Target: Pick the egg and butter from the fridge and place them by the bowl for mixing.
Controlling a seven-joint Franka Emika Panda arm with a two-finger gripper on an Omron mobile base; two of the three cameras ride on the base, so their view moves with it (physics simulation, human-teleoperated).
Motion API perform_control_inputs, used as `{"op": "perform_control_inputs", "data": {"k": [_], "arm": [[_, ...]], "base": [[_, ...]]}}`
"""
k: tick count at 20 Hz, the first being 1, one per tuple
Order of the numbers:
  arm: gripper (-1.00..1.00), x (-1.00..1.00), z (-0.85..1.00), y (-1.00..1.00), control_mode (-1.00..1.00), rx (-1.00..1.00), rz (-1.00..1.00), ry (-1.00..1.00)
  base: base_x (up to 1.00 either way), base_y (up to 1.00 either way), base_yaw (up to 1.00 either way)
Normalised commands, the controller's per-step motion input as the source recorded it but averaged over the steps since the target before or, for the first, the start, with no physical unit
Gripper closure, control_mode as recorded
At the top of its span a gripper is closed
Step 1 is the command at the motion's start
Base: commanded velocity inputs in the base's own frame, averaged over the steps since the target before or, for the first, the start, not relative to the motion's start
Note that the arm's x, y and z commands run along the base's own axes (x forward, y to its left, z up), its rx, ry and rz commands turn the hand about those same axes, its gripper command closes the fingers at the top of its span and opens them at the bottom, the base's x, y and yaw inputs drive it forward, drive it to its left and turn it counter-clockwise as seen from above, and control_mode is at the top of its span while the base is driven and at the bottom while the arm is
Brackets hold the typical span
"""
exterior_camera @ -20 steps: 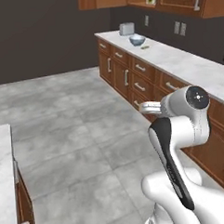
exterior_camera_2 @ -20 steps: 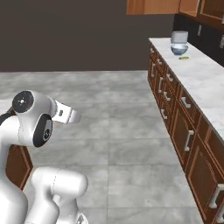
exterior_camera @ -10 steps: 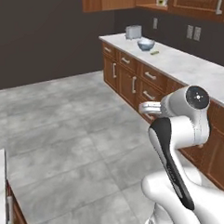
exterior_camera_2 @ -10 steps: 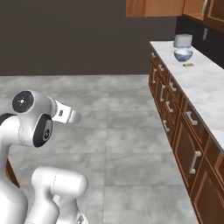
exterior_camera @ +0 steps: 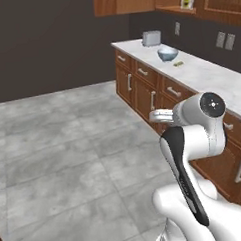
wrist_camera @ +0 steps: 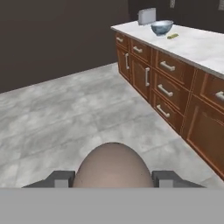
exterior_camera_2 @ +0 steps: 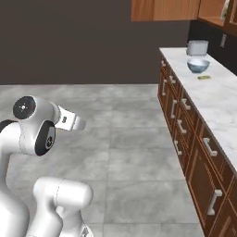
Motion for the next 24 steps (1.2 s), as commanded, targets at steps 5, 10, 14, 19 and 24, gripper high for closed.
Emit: {"op": "perform_control_inputs", "data": {"k": [5,10,14,19,24], "arm": [[1.00,0.00,0.00,0.00,1.00,0.00,0.00,0.00],[1.00,0.00,0.00,0.00,1.00,0.00,0.00,0.00],[1.00,0.00,0.00,0.00,1.00,0.00,0.00,0.00],[1.00,0.00,0.00,0.00,1.00,0.00,0.00,0.00],[1.00,0.00,0.00,0.00,1.00,0.00,0.00,0.00]], "base": [[0.85,-0.19,0.02],[0.85,-0.20,0.01],[0.85,-0.20,0.01],[0.85,-0.19,0.01],[0.85,-0.19,0.01]]}}
